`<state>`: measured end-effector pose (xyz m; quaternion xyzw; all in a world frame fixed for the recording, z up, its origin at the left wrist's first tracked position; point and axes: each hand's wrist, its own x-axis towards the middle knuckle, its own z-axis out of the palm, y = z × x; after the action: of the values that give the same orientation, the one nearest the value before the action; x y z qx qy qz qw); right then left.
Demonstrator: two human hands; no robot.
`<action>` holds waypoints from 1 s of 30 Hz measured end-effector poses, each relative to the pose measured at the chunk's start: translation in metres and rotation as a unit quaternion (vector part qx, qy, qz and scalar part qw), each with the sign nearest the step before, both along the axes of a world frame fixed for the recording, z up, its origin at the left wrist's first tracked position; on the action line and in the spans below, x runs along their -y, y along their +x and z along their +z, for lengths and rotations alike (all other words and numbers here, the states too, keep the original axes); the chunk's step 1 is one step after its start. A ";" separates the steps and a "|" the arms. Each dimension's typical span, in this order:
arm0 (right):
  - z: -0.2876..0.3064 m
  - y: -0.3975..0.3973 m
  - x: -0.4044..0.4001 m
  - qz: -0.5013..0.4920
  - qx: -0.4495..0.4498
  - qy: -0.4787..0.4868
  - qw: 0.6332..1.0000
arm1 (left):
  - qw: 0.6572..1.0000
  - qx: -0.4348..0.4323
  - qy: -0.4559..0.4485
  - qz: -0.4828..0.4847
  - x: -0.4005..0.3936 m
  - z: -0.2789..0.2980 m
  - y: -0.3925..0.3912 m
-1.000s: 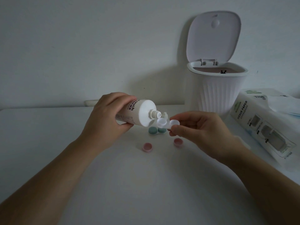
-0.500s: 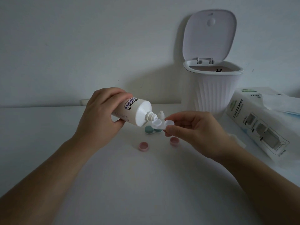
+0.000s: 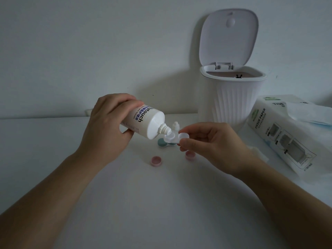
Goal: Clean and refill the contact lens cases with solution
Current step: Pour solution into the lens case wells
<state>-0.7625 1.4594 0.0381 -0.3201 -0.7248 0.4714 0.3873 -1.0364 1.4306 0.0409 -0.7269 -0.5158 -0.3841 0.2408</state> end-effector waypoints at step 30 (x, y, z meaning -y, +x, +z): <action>0.005 -0.002 0.007 -0.006 0.016 -0.001 1.000 | 1.000 -0.007 0.022 0.020 0.002 0.002 0.005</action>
<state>-0.7644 1.4526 0.0430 -0.3324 -0.7286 0.4647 0.3778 -1.0315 1.4289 0.0426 -0.7138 -0.5201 -0.3851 0.2678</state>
